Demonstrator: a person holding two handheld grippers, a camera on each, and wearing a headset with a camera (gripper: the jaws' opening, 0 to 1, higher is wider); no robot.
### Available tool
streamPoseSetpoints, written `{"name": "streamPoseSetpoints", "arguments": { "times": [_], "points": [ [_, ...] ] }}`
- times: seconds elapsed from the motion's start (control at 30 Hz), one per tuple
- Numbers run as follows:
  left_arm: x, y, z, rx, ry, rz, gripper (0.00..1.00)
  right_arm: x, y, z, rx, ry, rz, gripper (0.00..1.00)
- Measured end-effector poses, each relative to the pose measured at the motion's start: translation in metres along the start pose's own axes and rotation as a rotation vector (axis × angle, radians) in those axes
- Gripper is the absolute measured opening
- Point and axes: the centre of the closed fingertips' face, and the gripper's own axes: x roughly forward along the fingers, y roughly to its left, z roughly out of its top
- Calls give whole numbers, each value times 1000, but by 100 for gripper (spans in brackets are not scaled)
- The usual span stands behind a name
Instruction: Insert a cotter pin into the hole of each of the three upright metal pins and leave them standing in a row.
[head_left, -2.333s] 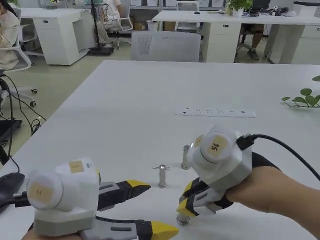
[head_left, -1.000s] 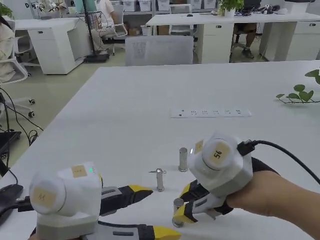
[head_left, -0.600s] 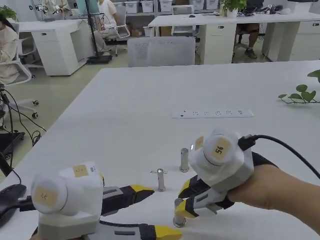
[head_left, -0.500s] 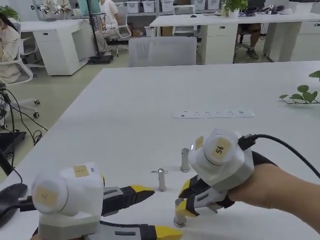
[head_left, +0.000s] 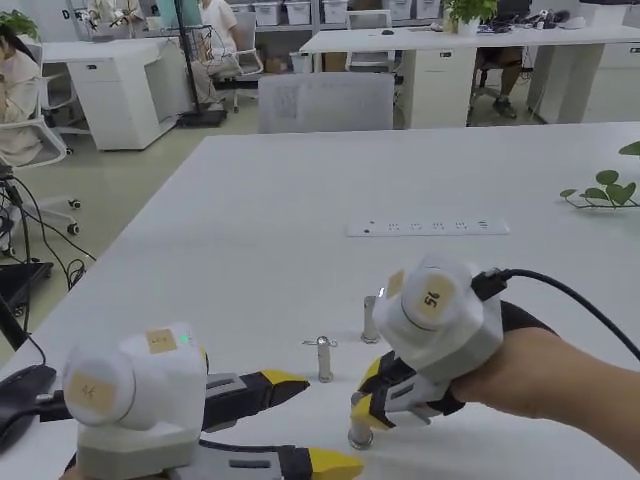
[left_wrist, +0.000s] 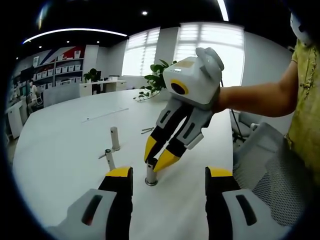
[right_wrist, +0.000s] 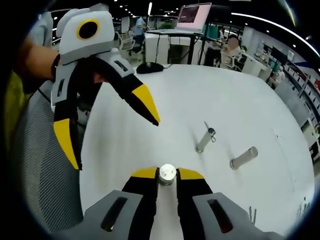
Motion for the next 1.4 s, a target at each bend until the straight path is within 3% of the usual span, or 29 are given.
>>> {"name": "streamPoseSetpoints", "arguments": {
  "times": [0.3, 0.5, 0.73, 0.77, 1.0, 1.17, 1.4],
  "points": [
    [0, -1, -1, 1, -1, -2, 57, 1, -2, 0, 59, 4, -48, 14],
    [0, -2, -1, 3, -1, -3, 58, 1, 0, -1, 40, -11, -40, 15],
    [-1, -5, 1, 3, -2, 0, 58, -4, 1, 0, 51, -40, -31, 24],
    [-1, -5, 1, 4, -2, 1, 58, -7, 0, 3, 65, -68, -34, 25],
    [-5, -1, 6, -1, -11, 23, 59, -35, -11, -7, 94, -110, -66, 26],
    [-10, 0, 11, -2, -20, 40, 58, -64, -26, -29, 114, -117, -116, 25],
    [-11, 1, 13, -15, -27, 62, 58, -103, -65, -70, 173, -106, -203, 23]
  ]
}}
